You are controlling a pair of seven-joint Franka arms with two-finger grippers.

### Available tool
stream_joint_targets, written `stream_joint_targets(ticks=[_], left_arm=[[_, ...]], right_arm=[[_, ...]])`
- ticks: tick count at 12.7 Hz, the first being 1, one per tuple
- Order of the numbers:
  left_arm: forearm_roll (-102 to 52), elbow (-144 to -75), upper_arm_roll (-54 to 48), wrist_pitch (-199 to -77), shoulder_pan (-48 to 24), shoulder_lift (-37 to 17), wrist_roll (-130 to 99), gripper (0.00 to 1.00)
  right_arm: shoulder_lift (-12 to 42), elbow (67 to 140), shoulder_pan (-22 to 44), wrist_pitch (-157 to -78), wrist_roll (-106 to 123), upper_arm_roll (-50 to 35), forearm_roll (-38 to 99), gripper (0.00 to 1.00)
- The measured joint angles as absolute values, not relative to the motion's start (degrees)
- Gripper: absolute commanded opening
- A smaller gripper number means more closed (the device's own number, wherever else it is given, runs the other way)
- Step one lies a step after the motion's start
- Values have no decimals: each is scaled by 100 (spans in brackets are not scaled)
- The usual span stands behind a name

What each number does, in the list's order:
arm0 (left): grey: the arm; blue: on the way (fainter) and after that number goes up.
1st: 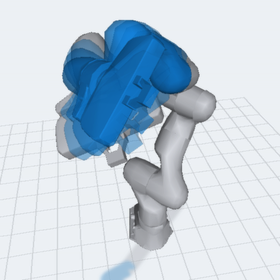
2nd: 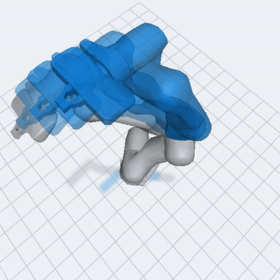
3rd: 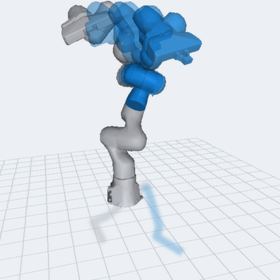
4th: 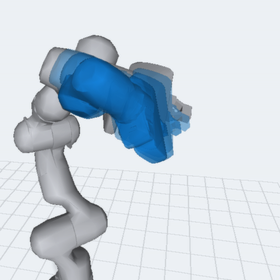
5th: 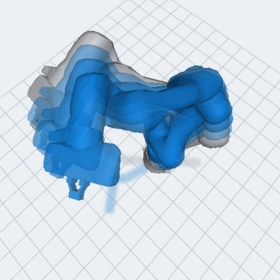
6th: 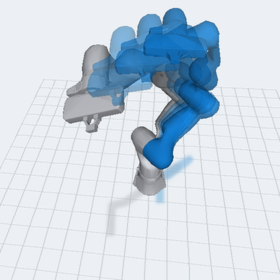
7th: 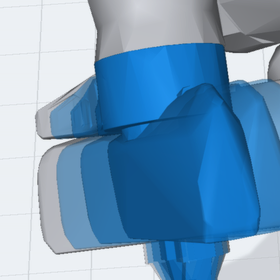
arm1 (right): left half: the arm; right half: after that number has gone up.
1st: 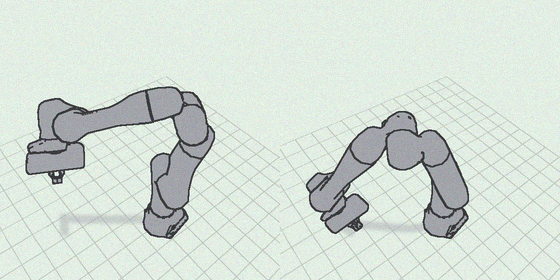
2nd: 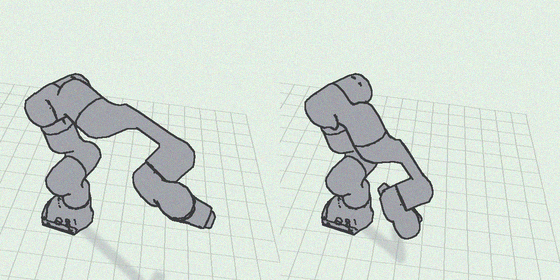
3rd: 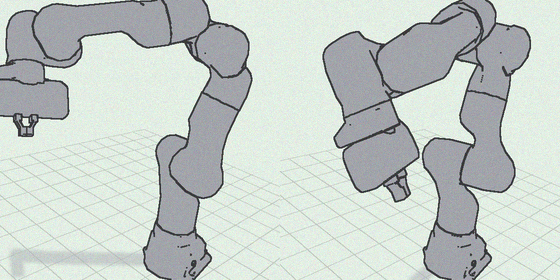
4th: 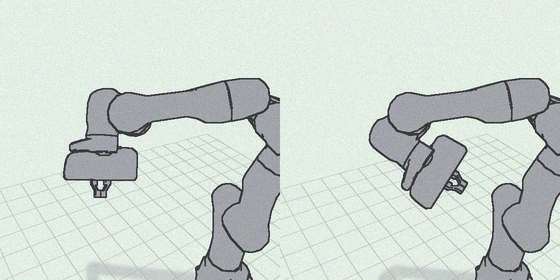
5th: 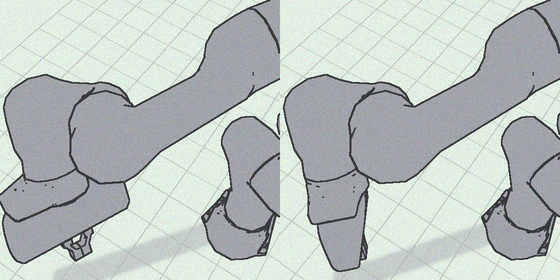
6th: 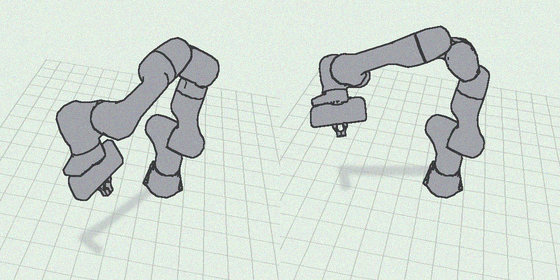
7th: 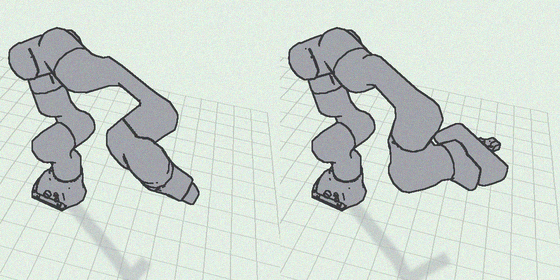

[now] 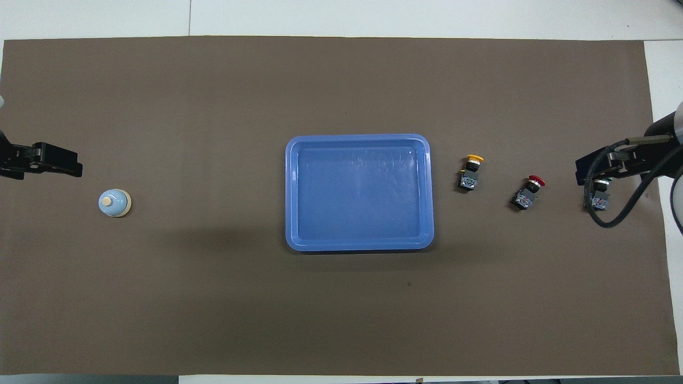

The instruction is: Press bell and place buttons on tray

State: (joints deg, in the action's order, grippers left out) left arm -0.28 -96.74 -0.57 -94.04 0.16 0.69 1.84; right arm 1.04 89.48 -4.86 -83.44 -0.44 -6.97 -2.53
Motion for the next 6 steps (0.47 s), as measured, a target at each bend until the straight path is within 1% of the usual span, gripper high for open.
stream_joint_targets(ticks=[6], left_arm=[[-28, -9674, -45, -9408, 25, 69, 184, 100]], right_arm=[[102, 8948, -486, -8343, -44, -701, -198, 100]])
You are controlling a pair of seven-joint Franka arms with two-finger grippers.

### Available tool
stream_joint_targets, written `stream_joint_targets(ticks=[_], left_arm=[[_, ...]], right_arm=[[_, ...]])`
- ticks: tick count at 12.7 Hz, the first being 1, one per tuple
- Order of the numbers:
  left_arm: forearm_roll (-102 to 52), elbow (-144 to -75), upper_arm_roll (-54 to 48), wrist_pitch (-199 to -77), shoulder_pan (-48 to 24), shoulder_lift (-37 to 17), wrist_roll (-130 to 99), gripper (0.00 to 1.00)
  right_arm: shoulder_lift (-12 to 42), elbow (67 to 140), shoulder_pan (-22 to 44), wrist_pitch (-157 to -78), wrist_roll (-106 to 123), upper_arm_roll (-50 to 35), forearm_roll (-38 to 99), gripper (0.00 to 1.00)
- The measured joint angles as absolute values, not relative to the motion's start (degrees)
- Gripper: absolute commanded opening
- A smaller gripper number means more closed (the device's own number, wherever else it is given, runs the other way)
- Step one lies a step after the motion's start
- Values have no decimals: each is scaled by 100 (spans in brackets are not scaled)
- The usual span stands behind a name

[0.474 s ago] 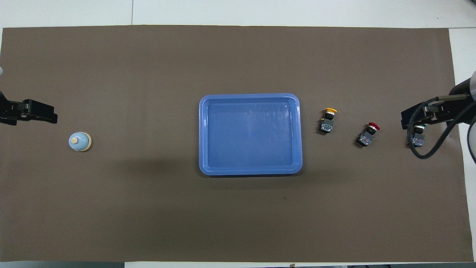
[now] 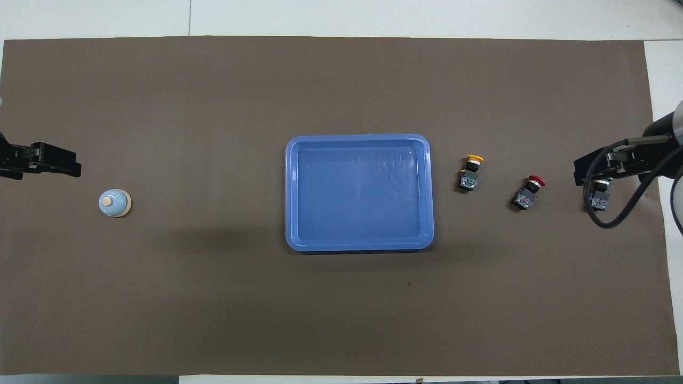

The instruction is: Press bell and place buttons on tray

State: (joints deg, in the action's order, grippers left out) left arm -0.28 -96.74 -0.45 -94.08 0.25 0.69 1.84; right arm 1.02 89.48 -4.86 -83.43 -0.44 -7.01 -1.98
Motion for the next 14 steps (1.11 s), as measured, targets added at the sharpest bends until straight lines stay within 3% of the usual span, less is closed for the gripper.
stream_joint_targets(ticks=[1, 2, 3, 4, 10, 14], left_arm=[[-28, -9674, -45, -9421, 26, 68, 183, 86], [-28, -9688, -40, -9494, 29, 69, 183, 30], [-27, -9751, -27, -9607, 42, 69, 183, 4], [-27, -9869, -2, -9737, 76, 76, 183, 0], [-26, -11045, 35, -10949, 488, 54, 229, 0], [-26, -11732, 35, -12124, 644, -400, 247, 0]], right_arm=[[102, 8948, -486, -8343, -44, -701, -189, 100], [101, 8948, -486, -8343, -44, -701, -179, 100], [100, 8948, -486, -8343, -44, -701, -172, 100], [99, 8948, -486, -8343, -44, -701, -166, 100], [83, 8948, -480, -8343, -44, -719, -159, 100], [77, 8948, -477, -8343, -44, -725, -139, 100]])
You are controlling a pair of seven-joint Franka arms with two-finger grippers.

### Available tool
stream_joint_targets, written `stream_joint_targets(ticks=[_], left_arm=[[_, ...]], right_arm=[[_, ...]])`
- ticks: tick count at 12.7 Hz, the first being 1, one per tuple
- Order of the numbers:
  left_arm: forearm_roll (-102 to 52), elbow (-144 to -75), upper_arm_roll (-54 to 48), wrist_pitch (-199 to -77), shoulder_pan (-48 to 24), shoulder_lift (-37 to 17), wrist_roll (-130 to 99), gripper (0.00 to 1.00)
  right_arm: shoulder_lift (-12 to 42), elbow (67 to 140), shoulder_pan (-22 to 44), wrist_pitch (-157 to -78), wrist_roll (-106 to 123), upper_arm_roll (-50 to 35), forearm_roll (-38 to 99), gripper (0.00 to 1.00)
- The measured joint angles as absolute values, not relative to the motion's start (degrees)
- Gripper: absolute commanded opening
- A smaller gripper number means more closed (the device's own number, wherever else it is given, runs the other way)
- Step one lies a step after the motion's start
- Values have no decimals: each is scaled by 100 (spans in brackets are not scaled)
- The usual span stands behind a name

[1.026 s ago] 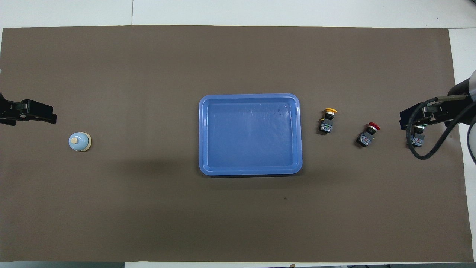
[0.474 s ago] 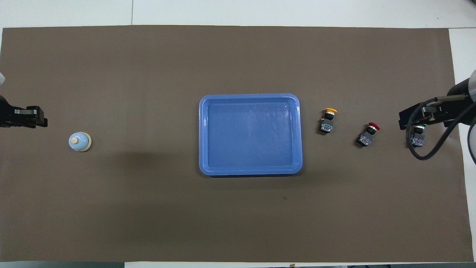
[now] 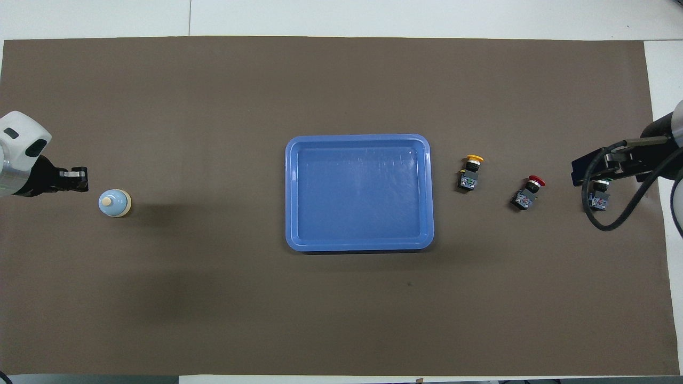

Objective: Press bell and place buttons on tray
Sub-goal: 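Move the left gripper over the white call bell, then press down on the bell top with the left gripper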

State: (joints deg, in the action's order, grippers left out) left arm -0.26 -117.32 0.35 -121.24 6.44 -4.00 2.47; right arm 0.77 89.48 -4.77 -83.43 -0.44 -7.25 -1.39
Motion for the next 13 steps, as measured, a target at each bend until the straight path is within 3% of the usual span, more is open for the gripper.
stream_joint_targets(ticks=[5, 8, 10, 13], left_arm=[[-26, -12378, 27, -13052, 759, -547, 325, 0], [-26, -12587, 3, -13259, 759, -605, 332, 13], [-26, -12599, 3, -13314, 761, -599, 335, 27], [-26, -12448, -14, -13121, 761, -601, 338, 79]], right_arm=[[74, 8949, -481, -8343, -44, -720, 1, 100], [74, 8958, -481, -8343, -44, -719, 1, 100], [74, 8963, -483, -8343, -44, -713, 1, 100], [74, 8966, -483, -8343, -44, -710, 1, 100]])
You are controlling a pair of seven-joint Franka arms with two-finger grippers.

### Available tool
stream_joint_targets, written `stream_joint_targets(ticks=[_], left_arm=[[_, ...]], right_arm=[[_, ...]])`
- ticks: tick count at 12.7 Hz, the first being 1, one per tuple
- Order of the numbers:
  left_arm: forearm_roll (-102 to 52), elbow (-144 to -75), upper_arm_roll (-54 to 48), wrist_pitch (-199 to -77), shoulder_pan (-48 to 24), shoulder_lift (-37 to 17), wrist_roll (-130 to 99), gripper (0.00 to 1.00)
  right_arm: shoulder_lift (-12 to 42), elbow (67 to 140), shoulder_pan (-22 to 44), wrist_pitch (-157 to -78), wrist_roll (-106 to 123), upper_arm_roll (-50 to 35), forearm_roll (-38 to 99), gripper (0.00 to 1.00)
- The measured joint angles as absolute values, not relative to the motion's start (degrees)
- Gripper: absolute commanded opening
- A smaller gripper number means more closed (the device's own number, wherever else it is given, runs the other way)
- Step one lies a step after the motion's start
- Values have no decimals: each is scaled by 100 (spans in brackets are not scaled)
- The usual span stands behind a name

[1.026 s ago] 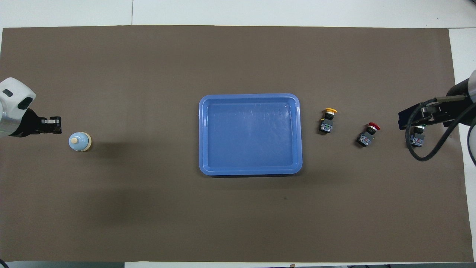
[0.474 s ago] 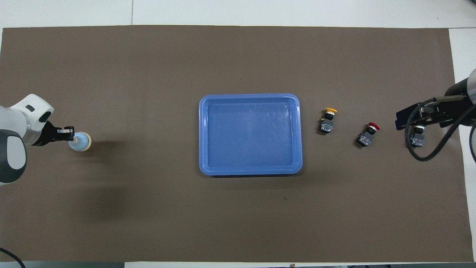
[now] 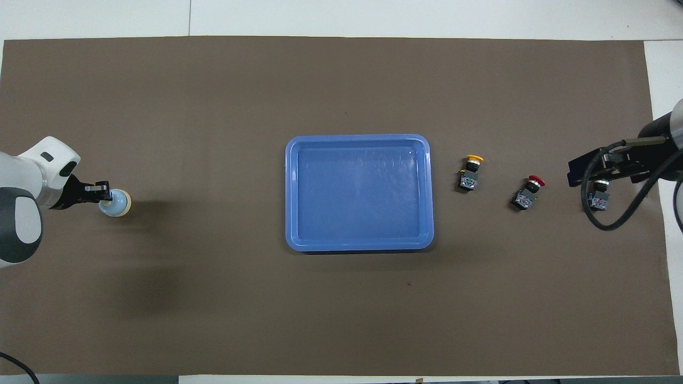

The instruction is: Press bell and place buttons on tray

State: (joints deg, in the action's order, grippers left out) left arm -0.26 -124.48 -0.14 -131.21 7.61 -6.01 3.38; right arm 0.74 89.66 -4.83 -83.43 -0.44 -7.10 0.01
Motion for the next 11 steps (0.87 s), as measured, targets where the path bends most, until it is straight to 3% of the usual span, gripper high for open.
stream_joint_targets(ticks=[2, 3, 6, 11], left_arm=[[-26, -11925, -39, -12382, 740, -587, 338, 97], [-26, -11582, -43, -11926, 700, -561, 338, 100], [-26, -10785, -85, -10763, 568, -342, 297, 100], [-26, -10241, -106, -9327, 471, 197, -16, 100]], right_arm=[[74, 8968, -483, -8343, -44, -710, 1, 100], [74, 8968, -483, -8343, -44, -710, 1, 100], [74, 8969, -483, -8343, -44, -710, 1, 100], [72, 8971, -483, -8343, -44, -710, 1, 100]])
